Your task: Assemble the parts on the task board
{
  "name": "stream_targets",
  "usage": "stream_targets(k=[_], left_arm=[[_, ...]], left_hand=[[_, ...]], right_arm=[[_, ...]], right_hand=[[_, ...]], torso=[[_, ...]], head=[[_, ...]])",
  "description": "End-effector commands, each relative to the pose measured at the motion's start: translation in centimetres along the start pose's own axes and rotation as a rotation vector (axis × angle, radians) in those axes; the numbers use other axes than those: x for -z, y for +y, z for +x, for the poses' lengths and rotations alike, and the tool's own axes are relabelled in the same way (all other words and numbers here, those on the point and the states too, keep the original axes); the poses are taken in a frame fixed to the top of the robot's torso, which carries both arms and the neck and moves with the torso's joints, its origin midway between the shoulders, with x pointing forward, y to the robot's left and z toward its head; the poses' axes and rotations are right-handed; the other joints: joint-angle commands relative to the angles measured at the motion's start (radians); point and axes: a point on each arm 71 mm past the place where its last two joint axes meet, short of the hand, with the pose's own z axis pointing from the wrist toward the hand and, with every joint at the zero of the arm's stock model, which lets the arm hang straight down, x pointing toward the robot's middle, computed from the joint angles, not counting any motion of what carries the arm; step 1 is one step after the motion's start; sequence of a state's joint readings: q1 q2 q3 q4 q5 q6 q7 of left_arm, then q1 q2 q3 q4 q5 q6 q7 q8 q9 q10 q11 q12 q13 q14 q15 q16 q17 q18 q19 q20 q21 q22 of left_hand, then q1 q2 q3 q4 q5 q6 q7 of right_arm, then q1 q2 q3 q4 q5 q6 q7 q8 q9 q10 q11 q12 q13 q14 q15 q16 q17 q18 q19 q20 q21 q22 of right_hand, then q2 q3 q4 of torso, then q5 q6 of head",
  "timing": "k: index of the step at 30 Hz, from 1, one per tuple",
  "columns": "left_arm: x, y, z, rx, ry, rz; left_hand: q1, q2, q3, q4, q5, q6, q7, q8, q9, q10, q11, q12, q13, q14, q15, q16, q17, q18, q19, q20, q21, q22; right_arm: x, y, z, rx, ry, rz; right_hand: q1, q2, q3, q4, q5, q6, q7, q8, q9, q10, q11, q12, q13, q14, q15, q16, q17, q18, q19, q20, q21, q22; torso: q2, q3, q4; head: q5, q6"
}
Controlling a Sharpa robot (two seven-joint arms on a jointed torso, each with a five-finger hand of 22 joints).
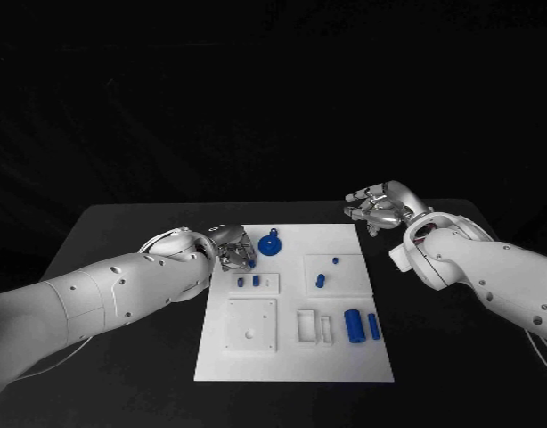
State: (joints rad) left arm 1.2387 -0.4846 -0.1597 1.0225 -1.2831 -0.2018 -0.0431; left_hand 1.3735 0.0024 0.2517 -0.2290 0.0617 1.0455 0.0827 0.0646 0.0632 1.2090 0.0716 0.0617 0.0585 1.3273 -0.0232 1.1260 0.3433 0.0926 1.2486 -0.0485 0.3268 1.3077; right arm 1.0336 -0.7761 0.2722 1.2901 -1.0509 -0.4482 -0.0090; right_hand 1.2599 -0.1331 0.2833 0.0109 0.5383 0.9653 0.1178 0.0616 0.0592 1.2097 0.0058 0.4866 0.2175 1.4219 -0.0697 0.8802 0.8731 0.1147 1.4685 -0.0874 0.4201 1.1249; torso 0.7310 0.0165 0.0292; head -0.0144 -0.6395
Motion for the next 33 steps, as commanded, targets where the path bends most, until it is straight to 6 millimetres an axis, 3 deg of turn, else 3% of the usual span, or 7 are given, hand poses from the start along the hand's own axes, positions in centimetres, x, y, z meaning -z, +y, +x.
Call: stream_targets(k=[1, 10, 20, 23, 25, 28, 33], left_arm=[[0.0, -0.1, -0.1, -0.001, -0.019, 0.011], [0.1, 0.1, -0.1, 0.000, -0.016, 0.011], [0.4, 1.0, -0.3, -0.008, -0.012, -0.015], [0.6, 1.6, -0.6, -0.008, -0.033, -0.026], [0.8, 2.3, -1.2, 0.023, -0.085, -0.035], [1.2, 3.4, -2.0, 0.089, -0.151, -0.048], [2.3, 5.4, -4.1, 0.306, -0.262, -0.088]], left_hand=[[0.000, -0.011, 0.008, -0.002, -0.001, -0.006, 0.000, -0.003, -0.001, -0.009, -0.001, -0.003, 0.001, -0.005, -0.001, 0.002, -0.002, 0.015, -0.006, 0.005, 0.005, 0.020], [0.006, -0.016, 0.026, -0.004, 0.000, 0.004, 0.003, -0.003, -0.001, -0.013, 0.001, -0.002, 0.001, -0.009, 0.000, 0.006, -0.007, 0.019, -0.011, 0.006, 0.014, 0.021], [0.020, -0.027, 0.050, -0.030, 0.007, 0.006, 0.003, -0.003, -0.001, -0.025, 0.008, -0.002, 0.001, -0.018, 0.005, 0.012, -0.012, 0.028, -0.034, 0.010, 0.056, 0.024], [0.020, -0.026, 0.057, -0.033, 0.007, 0.006, 0.004, -0.003, -0.001, -0.026, 0.009, -0.002, 0.001, -0.020, 0.005, 0.013, -0.014, 0.031, -0.042, 0.011, 0.073, 0.023], [0.024, -0.018, 0.065, -0.033, 0.006, 0.007, 0.013, -0.003, -0.001, -0.014, 0.005, -0.002, 0.001, -0.019, 0.003, 0.013, -0.015, 0.032, -0.042, 0.009, 0.078, 0.024], [0.033, -0.011, 0.079, -0.034, -0.003, 0.027, 0.045, 0.001, 0.000, 0.041, -0.004, 0.002, 0.002, -0.014, -0.005, 0.004, -0.020, 0.033, -0.040, 0.004, 0.087, 0.025], [0.016, -0.017, 0.076, -0.014, -0.005, 0.049, 0.039, 0.002, 0.000, 0.050, -0.009, -0.002, 0.002, -0.037, -0.007, -0.093, -0.060, 0.015, -0.085, 0.001, 0.055, 0.013]], right_arm=[[0.0, 0.1, 0.0, 0.002, 0.004, -0.008], [0.0, 0.0, 0.0, 0.003, 0.003, -0.007], [0.0, -0.1, 0.0, 0.005, 0.010, -0.003], [0.0, -0.1, 0.1, 0.014, 0.026, -0.006], [0.1, -0.1, 0.2, 0.028, 0.054, -0.009], [0.1, 0.0, 0.5, 0.057, 0.095, -0.017], [0.2, 0.1, 1.0, 0.181, 0.169, -0.049]], right_hand=[[-0.002, -0.005, 0.005, -0.003, 0.001, 0.004, 0.004, -0.001, 0.002, 0.005, 0.001, 0.003, -0.001, -0.002, -0.001, 0.002, -0.001, 0.012, 0.037, -0.004, 0.003, -0.001], [-0.002, -0.005, 0.005, -0.003, 0.001, 0.004, 0.004, -0.001, 0.002, 0.005, 0.001, 0.003, -0.001, -0.002, -0.001, 0.002, -0.001, 0.012, 0.037, -0.004, 0.003, -0.001], [0.003, -0.007, 0.005, -0.007, -0.001, -0.002, 0.005, -0.002, 0.001, 0.002, 0.001, 0.001, -0.002, -0.005, -0.001, 0.001, -0.002, 0.013, 0.036, -0.004, -0.005, -0.003], [0.021, -0.010, 0.009, -0.026, -0.016, 0.000, 0.007, -0.002, 0.001, -0.004, 0.005, -0.017, -0.013, -0.010, 0.002, -0.001, -0.003, 0.013, 0.033, -0.002, -0.018, -0.008], [0.040, -0.005, 0.021, -0.061, -0.061, 0.023, 0.008, -0.003, 0.002, 0.013, 0.009, -0.089, -0.058, -0.013, 0.008, 0.000, -0.003, 0.014, 0.029, 0.002, -0.037, -0.013], [0.041, 0.008, 0.036, -0.108, -0.108, 0.060, 0.007, -0.003, 0.002, 0.047, 0.023, -0.225, -0.147, -0.012, 0.016, 0.005, -0.003, 0.016, 0.034, 0.010, -0.030, -0.006], [0.033, 0.017, 0.060, -0.157, -0.148, 0.118, 0.001, 0.002, 0.005, 0.037, 0.048, -0.383, -0.156, -0.017, 0.030, 0.011, -0.005, 0.026, 0.031, 0.022, -0.037, -0.002]], torso=[[0.000, -0.0003, 0.0002], [0.000, 0.0002, 0.0005], [0.000, 0.0002, -0.0002], [0.000, 0.0002, 0.0003], [0.000, 0.0005, 0.0003], [-0.001, 0.0023, 0.0000], [-0.001, 0.0010, 0.0014]], head=[[-0.001, -0.001], [-0.001, 0.000], [-0.002, 0.001], [-0.004, 0.002], [-0.006, 0.004], [-0.011, 0.006], [-0.020, 0.008]])
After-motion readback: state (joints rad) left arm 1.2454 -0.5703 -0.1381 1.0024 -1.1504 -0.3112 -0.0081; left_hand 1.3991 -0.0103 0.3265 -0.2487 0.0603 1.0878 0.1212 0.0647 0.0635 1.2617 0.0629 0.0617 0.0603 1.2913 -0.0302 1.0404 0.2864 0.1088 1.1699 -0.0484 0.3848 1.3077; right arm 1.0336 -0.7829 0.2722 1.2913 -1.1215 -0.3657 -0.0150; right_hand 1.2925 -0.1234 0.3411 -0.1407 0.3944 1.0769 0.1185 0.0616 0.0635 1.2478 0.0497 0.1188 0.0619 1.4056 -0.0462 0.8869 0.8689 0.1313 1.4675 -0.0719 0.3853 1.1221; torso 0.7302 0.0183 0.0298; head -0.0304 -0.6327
